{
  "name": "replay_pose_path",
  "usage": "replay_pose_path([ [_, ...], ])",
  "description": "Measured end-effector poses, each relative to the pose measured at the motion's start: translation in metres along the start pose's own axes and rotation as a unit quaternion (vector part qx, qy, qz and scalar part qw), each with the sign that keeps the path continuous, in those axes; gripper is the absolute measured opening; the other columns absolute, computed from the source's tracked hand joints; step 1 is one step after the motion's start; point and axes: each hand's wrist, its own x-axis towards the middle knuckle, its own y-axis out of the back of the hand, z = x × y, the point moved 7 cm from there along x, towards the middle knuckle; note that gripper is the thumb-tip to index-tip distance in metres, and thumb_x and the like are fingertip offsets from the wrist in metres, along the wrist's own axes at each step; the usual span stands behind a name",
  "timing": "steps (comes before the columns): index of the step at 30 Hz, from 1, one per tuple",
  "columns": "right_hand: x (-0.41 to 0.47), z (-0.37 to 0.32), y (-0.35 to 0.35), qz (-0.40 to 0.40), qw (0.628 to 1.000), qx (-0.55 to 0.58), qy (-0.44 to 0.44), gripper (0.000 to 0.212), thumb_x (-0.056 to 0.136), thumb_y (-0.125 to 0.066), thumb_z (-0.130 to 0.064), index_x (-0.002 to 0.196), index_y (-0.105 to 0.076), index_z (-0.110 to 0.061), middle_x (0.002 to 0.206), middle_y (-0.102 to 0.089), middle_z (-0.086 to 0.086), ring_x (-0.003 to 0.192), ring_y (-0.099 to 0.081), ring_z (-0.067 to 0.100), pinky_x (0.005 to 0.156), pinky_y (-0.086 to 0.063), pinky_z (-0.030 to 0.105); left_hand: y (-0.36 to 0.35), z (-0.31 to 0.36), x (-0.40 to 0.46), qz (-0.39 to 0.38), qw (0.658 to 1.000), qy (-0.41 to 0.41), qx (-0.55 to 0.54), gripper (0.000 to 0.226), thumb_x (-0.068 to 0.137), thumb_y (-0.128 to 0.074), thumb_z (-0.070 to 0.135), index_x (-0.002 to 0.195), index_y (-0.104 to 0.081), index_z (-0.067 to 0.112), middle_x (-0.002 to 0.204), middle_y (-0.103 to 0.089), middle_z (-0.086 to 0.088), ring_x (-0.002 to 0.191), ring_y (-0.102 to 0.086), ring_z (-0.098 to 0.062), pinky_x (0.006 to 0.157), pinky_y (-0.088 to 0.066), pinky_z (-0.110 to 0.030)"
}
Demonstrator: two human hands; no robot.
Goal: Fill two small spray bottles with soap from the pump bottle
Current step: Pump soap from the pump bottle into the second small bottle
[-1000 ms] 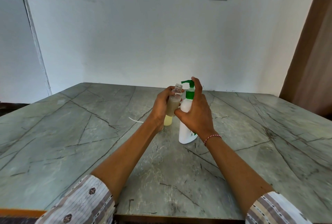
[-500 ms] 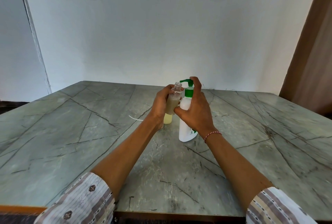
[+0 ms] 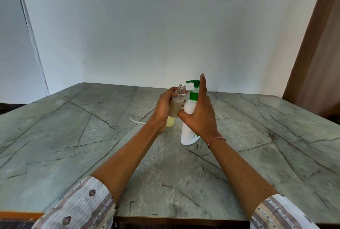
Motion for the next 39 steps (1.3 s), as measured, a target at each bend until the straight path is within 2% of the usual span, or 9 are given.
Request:
replay_pose_path([
  [2,0.0005,0.0001,0.0011,0.002,1.0,-0.003,0.002,0.121,0.064,-0.077,-0.031,0.137,0.017,-0.05,0.137,-0.045,-0.002,0.109,-0.053,0.022,0.084,-0.054,0.041,-0.0003,0.0007,0.0005,0.002,1.0,-0.001,0.001,0.041,0.095,-0.033,0.018,0.076,-0.068,0.03,0.075,-0.071,0.012,0.067,-0.063,-0.004,0.061,-0.052,-0.018],
  [6,0.0015,0.0015,-0.0006,-0.001,1.0,-0.008,0.002,0.112,0.062,-0.078,-0.029,0.141,0.001,-0.044,0.132,-0.048,-0.001,0.105,-0.054,0.022,0.081,-0.053,0.037,-0.0003,0.0016,0.0003,0.001,1.0,-0.002,0.001,0.036,0.094,-0.034,0.017,0.08,-0.065,0.028,0.072,-0.07,0.013,0.064,-0.062,-0.002,0.058,-0.051,-0.016],
  [11,0.0028,0.0017,-0.0025,-0.005,1.0,-0.004,0.011,0.106,0.063,-0.079,-0.028,0.14,-0.007,-0.038,0.132,-0.049,0.0,0.105,-0.055,0.021,0.082,-0.05,0.033,-0.0017,0.0041,-0.0016,0.001,1.0,-0.006,-0.002,0.035,0.094,-0.033,0.016,0.081,-0.063,0.026,0.071,-0.07,0.014,0.065,-0.061,-0.002,0.059,-0.05,-0.016],
  [19,0.0042,0.0002,-0.0022,-0.003,1.0,-0.013,0.02,0.097,0.063,-0.078,-0.026,0.139,-0.018,-0.025,0.127,-0.051,0.001,0.102,-0.056,0.022,0.081,-0.054,0.038,-0.0017,0.0054,-0.0031,0.006,1.0,0.0,-0.013,0.035,0.093,-0.034,0.017,0.078,-0.064,0.026,0.077,-0.067,0.006,0.07,-0.059,-0.009,0.059,-0.049,-0.018],
  [24,0.0033,0.0021,-0.0022,0.002,1.0,-0.009,0.016,0.098,0.063,-0.078,-0.026,0.14,-0.016,-0.027,0.128,-0.051,0.001,0.103,-0.055,0.021,0.082,-0.053,0.036,-0.0023,0.0064,-0.0027,0.004,1.0,0.002,-0.018,0.034,0.093,-0.034,0.017,0.079,-0.064,0.025,0.077,-0.067,0.005,0.067,-0.059,-0.007,0.059,-0.049,-0.018],
  [30,0.0019,0.0014,-0.0013,0.0,1.0,-0.003,0.002,0.117,0.064,-0.077,-0.031,0.138,0.011,-0.049,0.135,-0.047,0.0,0.108,-0.054,0.023,0.084,-0.052,0.038,-0.0018,0.0062,-0.0027,0.007,1.0,-0.002,-0.014,0.034,0.094,-0.033,0.015,0.081,-0.064,0.025,0.082,-0.066,0.003,0.071,-0.058,-0.012,0.065,-0.048,-0.023],
  [35,0.0044,0.0033,-0.006,-0.009,1.0,-0.014,0.002,0.108,0.064,-0.079,-0.031,0.143,-0.005,-0.035,0.133,-0.049,0.001,0.109,-0.054,0.022,0.084,-0.049,0.034,-0.0004,0.0068,-0.0029,0.005,1.0,0.0,-0.016,0.032,0.091,-0.034,0.015,0.082,-0.063,0.023,0.079,-0.068,0.005,0.07,-0.059,-0.01,0.061,-0.048,-0.021],
  [39,0.0044,0.001,-0.0061,-0.009,1.0,-0.017,0.013,0.102,0.064,-0.078,-0.03,0.141,-0.011,-0.033,0.13,-0.051,0.002,0.105,-0.055,0.022,0.083,-0.052,0.036,0.0006,0.0075,-0.0039,0.004,1.0,-0.004,-0.009,0.033,0.092,-0.033,0.017,0.083,-0.064,0.025,0.074,-0.07,0.01,0.065,-0.062,-0.005,0.056,-0.05,-0.016],
])
